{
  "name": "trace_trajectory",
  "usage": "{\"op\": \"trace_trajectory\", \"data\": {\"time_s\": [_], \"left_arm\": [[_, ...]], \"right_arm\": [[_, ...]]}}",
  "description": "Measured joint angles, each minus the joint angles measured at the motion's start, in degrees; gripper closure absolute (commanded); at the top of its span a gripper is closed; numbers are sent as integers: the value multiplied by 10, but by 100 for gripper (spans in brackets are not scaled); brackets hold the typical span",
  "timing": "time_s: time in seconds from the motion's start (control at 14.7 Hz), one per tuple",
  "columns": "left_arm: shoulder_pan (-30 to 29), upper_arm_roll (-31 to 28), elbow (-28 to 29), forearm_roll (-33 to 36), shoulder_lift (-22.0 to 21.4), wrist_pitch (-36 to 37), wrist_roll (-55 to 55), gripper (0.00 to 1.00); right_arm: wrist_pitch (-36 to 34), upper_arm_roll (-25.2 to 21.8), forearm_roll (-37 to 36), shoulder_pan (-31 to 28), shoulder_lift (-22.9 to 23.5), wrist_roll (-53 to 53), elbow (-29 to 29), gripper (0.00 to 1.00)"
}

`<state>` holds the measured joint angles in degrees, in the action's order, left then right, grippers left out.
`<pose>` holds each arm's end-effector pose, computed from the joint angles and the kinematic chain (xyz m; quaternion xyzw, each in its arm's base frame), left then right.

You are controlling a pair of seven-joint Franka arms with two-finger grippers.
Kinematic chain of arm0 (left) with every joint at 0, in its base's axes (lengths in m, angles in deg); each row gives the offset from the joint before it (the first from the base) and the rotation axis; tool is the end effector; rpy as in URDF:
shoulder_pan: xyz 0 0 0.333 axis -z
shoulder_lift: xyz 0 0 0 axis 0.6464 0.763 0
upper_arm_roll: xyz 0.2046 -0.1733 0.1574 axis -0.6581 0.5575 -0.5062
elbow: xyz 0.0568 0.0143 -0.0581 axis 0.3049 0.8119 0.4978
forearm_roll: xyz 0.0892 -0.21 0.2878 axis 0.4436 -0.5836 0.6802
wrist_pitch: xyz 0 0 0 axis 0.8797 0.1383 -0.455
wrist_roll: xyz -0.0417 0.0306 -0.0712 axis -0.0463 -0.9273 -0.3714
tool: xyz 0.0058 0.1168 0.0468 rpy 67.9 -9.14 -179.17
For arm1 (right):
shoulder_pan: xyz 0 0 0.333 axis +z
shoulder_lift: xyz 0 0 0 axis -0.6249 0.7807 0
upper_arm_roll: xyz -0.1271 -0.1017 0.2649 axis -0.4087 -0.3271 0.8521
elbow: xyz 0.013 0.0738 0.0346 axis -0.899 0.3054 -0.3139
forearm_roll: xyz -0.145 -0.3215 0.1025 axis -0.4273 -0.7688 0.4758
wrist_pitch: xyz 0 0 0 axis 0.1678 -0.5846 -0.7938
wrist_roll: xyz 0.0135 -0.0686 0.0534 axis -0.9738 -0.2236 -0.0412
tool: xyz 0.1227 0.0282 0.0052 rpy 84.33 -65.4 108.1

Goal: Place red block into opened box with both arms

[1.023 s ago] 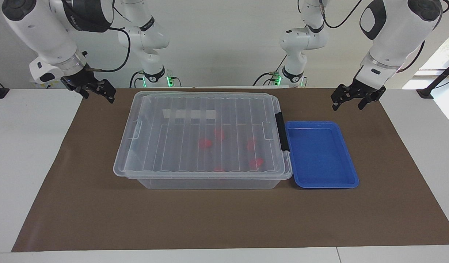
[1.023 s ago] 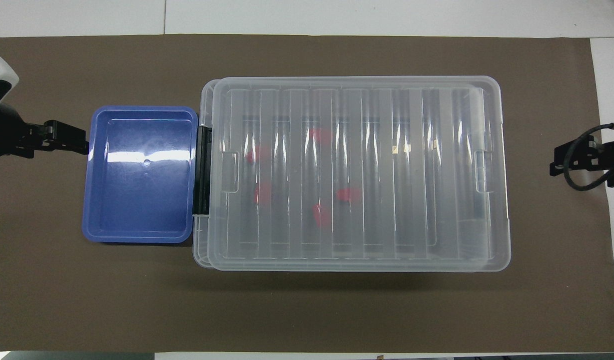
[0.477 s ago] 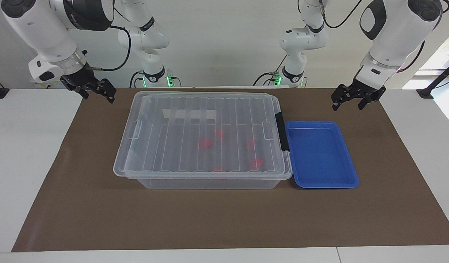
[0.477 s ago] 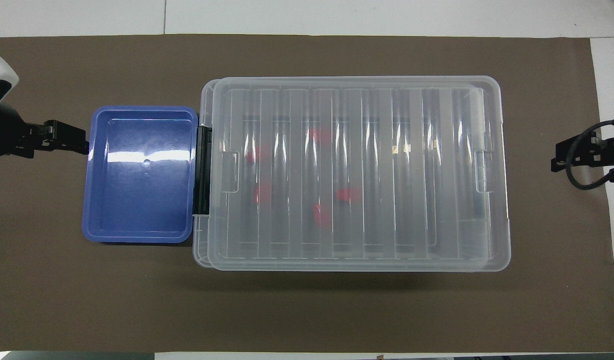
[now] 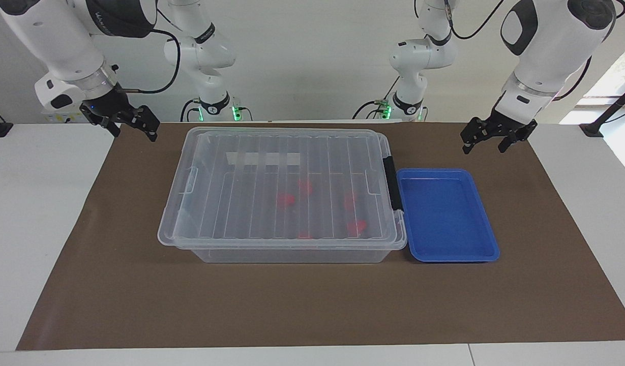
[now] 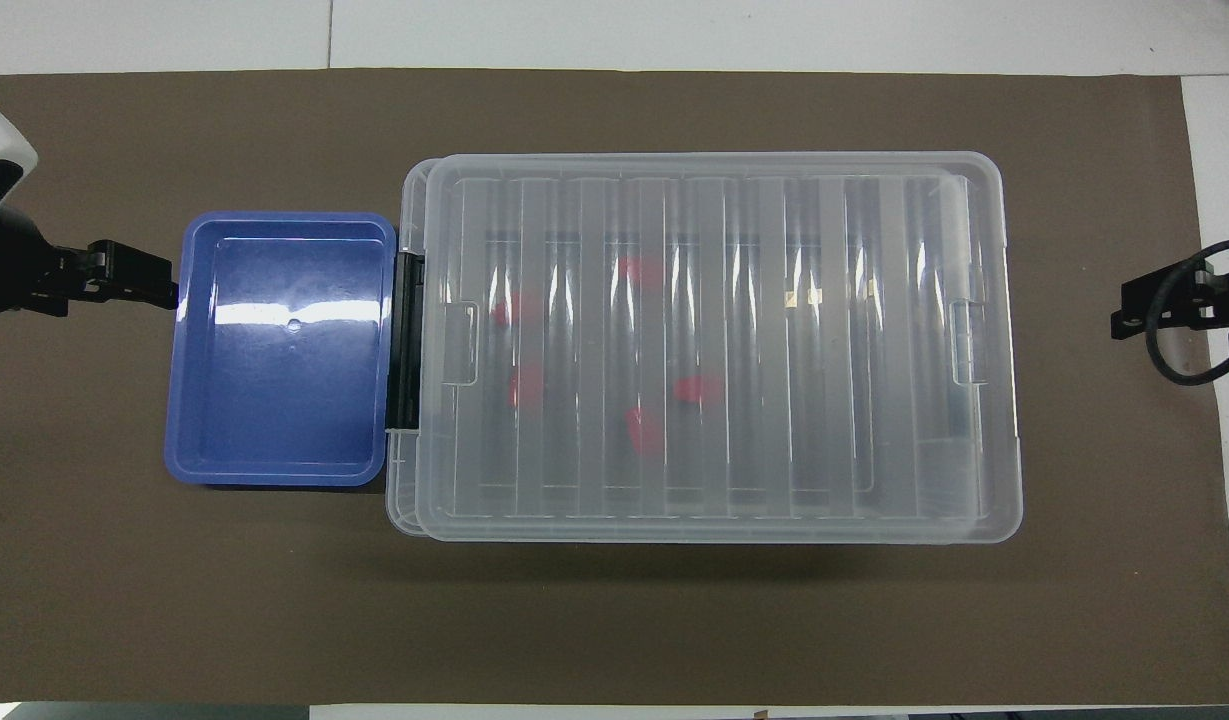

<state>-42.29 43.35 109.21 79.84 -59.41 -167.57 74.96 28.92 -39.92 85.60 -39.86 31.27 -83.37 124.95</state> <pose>0.5297 -0.0591 0.5781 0.9998 -0.0135 -0.0039 0.0113 0.5115 -0.0376 0.5859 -0.9941 0.0915 0.0578 0.0010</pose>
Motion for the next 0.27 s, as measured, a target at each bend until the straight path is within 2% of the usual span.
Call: {"op": "trace_trajectory", "data": {"time_s": [0.27], "left_arm": [[0,0,0,0,0,0,0,0]], "right_arm": [[0,-3,0,-1,0,0,0,0]]}}
